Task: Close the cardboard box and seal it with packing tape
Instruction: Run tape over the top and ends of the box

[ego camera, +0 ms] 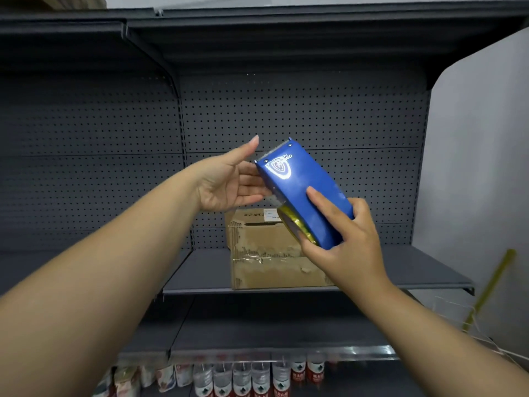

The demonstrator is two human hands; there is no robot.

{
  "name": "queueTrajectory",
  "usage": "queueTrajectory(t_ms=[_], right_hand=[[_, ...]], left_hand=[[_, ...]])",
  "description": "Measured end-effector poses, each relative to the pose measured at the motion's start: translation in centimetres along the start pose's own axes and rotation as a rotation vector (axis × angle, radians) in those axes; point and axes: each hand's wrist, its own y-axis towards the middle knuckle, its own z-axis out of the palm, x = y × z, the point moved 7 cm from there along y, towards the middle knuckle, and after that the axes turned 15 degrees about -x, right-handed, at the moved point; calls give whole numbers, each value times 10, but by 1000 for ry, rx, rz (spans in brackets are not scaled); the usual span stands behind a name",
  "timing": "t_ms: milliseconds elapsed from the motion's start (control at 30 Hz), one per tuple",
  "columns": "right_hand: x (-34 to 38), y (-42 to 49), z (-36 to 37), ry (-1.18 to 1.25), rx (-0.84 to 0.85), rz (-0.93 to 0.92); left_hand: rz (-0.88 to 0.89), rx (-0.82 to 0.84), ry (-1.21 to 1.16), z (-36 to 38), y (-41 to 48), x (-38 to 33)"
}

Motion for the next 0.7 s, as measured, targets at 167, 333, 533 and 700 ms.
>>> queueTrajectory(t_ms=[167, 333, 533, 700], right_hand=[[2, 3, -10, 35, 171, 126], [6, 6, -12, 222, 318, 356], [-3, 3, -11, 405, 308, 726], [-2, -10, 11, 486, 589, 965]], left_hand=[[0, -75, 3, 11, -7, -4], [-13, -135, 34, 9, -9, -12], [-4, -152, 98, 11, -13, -22], [17, -157, 202, 15, -12, -18]])
